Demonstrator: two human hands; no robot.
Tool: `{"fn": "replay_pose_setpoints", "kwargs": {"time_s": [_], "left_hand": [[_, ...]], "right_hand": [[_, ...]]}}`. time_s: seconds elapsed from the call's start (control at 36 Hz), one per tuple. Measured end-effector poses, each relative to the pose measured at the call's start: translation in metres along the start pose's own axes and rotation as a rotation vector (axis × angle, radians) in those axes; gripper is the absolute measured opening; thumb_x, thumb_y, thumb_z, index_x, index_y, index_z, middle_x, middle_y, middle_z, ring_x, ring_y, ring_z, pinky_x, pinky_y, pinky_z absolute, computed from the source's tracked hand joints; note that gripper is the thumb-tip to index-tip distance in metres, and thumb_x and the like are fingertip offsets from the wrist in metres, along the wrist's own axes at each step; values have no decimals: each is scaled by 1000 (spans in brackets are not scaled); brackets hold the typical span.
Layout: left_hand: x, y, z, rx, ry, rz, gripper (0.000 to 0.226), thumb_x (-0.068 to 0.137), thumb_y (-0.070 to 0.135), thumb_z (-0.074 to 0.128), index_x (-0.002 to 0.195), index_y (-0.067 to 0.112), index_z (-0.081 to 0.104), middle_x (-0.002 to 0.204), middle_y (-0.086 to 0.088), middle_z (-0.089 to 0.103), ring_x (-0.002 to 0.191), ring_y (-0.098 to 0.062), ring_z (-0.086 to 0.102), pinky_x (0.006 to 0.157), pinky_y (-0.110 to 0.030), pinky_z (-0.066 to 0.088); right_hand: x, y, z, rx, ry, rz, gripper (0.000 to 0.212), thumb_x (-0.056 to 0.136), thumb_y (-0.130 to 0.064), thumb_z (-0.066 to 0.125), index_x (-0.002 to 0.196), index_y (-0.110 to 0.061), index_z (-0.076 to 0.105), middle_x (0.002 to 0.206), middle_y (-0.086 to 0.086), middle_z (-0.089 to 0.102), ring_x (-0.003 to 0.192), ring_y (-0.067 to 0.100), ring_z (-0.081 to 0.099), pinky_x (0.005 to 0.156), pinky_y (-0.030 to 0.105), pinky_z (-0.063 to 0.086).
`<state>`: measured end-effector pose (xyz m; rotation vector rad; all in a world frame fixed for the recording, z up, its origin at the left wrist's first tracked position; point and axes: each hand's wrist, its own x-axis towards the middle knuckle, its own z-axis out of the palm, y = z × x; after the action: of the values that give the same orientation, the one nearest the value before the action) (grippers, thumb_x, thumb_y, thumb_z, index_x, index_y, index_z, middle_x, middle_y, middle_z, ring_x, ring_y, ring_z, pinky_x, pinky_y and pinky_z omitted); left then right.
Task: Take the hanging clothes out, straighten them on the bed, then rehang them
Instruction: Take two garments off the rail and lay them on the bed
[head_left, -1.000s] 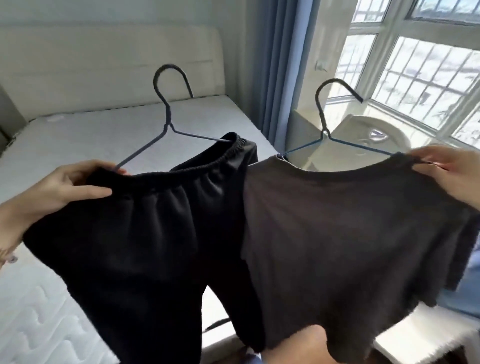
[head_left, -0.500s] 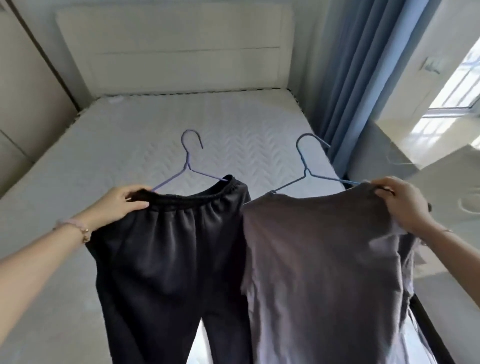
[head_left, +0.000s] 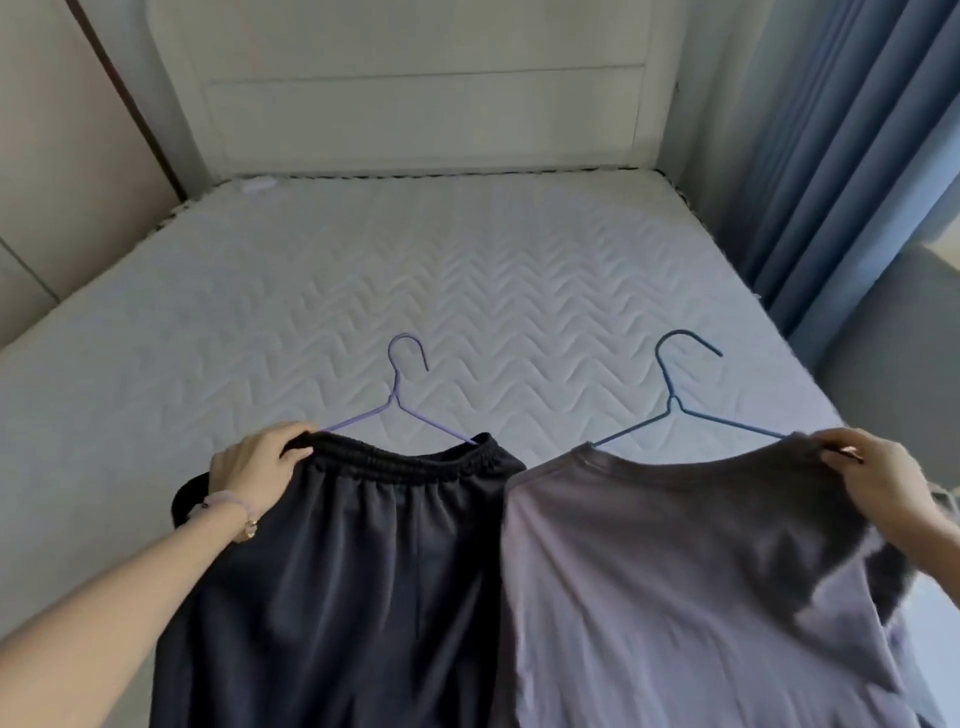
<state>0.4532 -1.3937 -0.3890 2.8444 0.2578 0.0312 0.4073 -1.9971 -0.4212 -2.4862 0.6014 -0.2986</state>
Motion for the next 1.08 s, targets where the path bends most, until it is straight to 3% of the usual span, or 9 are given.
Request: {"fn": "replay_pose_setpoints", "kwargs": {"time_s": [0.08,0.14,0.25,0.39,0.47,0.56,0.69,0.78,1.08], "left_hand": [[17,-11,38,-4,82,12,23,97,21,56,117,27,68,126,2,67,112,-32,62,83,-36,46],[30,-25,61,-13,112,7,22,96,17,57,114,20,68,121,-7,68,107,-36,62,84,-40,46],[42,-43,97,-1,108,-62,24,96,11,57,118,12,64,117,-19,67,107,-40,58,87,-43,45],[39,-49,123,66,-50,-75,55,93,0,51,145,12,42,136,-18,57,122,-39,51,99,-44,44],[28,-44,119,-39,-154,-54,54,93,-1,47,145,15,45,143,-10,54,127,-35,50,103,-40,43],[8,-39,109,-203,-194,-80,47,93,-1,48,137,14,52,132,-5,62,122,-30,56,103,-35,43],[-46,-23,88,-689,-269,-320,32,93,-3,53,123,5,61,114,-15,70,108,-28,62,88,-30,44],[-99,-16,69,-893,-327,-410,25,95,1,51,116,10,62,106,-11,69,100,-24,62,80,-29,47],[-399,-26,25,-911,-583,-746,15,96,10,53,92,12,67,74,-2,72,68,-15,64,61,-23,44]], "right_hand": [[13,39,34,1,-5,87,39,84,-9,61,81,-47,63,100,0,69,94,20,62,87,5,36],[27,76,57,15,6,162,41,83,-16,59,81,-57,58,101,-6,70,88,7,60,84,-1,33],[27,81,82,-47,45,118,31,78,-26,49,86,-54,61,108,3,70,98,16,63,86,2,35],[-11,17,104,-104,-67,-25,38,83,-4,62,121,-10,61,119,20,63,100,38,59,92,42,42],[-32,-8,112,-18,-161,-5,32,86,-2,57,115,-11,65,91,16,65,76,24,53,72,29,40],[-55,-32,115,114,-182,11,23,87,-5,58,107,-8,69,96,13,70,89,19,59,70,14,39],[-121,-55,106,227,-401,91,24,84,0,58,82,-21,69,65,-7,70,68,5,65,64,11,43],[-173,-59,91,340,-493,222,32,87,1,50,79,-24,68,62,-2,70,63,14,65,65,26,46],[-413,10,0,305,-859,552,23,89,7,52,72,6,68,58,24,64,45,25,59,46,24,44]]}}
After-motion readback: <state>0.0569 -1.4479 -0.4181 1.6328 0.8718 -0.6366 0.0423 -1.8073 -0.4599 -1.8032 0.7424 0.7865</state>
